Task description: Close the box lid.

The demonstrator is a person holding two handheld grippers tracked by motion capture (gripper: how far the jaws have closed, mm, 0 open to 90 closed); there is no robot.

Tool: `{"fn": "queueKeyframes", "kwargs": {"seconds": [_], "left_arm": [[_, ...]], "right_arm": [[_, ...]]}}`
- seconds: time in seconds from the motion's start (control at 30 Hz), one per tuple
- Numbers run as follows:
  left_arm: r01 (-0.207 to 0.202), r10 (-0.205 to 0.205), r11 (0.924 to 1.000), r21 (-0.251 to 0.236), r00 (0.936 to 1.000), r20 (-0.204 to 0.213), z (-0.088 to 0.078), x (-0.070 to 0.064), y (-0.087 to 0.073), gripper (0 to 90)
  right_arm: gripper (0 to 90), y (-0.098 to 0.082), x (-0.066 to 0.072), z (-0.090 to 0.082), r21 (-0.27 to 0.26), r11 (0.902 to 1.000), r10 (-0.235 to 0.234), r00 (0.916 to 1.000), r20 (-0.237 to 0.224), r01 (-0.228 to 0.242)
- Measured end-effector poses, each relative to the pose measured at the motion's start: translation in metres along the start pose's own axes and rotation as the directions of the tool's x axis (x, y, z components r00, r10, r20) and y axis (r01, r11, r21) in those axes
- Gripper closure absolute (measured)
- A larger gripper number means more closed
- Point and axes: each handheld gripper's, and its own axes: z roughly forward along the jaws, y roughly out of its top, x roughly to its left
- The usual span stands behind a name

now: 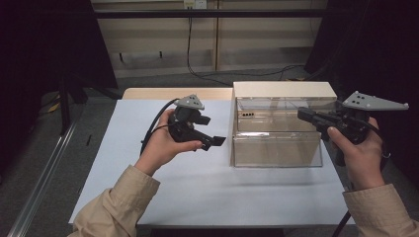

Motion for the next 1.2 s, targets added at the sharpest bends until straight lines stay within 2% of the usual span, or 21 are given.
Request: {"fn": "queueKeyframes", "kwargs": {"seconds": [0.53,0.67,1.2], "left_arm": [[-0.001,0.001,0.9999,0.013,0.9998,-0.022,-0.006,0.004,-0.023,14.2],[0.009,-0.009,1.0,-0.005,0.9995,-0.031,-0.009,0.006,-0.027,12.9],[0.022,-0.021,0.9994,0.025,0.999,-0.04,-0.012,0.015,-0.053,12.0]], "right_arm": [[90.0,-0.009,0.003,-0.002,0.008,1.0,0.002,0.9999,-0.013,-0.002],[90.0,-0.012,0.003,-0.003,0.008,1.0,0.002,0.9999,-0.013,-0.002],[90.0,-0.026,0.007,-0.001,0.013,0.9999,0.011,0.9997,-0.023,-0.011]]}}
